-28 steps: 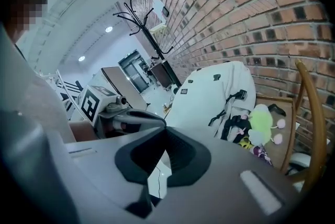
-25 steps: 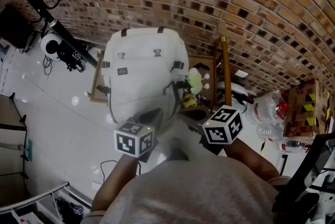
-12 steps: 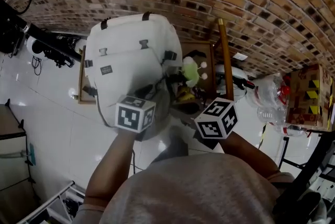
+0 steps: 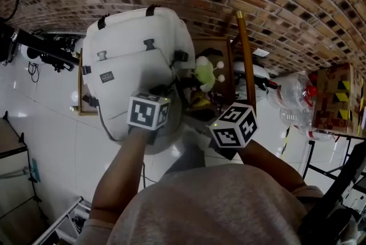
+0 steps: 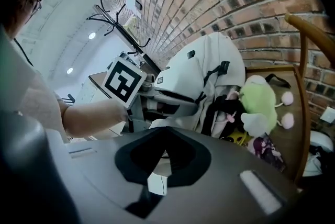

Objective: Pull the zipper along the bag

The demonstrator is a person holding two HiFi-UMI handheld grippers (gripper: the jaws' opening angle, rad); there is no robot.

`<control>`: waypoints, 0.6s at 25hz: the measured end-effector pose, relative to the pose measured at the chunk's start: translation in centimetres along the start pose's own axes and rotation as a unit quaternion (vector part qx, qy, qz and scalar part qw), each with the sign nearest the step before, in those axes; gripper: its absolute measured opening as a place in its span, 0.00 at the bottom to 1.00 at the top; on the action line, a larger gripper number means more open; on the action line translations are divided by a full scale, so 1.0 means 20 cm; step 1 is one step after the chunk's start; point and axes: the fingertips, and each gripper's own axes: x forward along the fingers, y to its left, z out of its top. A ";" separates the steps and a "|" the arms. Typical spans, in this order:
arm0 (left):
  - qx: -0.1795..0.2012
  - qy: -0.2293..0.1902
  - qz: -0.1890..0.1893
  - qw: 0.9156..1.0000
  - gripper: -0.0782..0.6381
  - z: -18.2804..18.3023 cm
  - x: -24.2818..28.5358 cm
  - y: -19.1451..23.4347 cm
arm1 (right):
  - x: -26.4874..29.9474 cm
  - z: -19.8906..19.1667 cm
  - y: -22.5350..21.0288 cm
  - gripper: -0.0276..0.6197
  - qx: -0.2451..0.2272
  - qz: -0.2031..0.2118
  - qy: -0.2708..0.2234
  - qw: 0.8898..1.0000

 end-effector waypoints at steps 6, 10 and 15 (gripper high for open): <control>0.048 0.016 0.060 0.997 0.18 -0.03 0.02 0.10 | 0.00 0.03 -0.02 0.04 0.006 -0.003 -0.004 1.000; 0.025 0.017 0.037 0.999 0.16 -0.04 0.01 0.10 | 0.00 0.03 -0.02 0.04 0.008 -0.003 -0.004 1.000; -0.018 -0.006 0.005 1.000 0.16 -0.03 -0.02 0.07 | 0.01 0.04 -0.04 0.04 0.008 -0.002 -0.004 1.000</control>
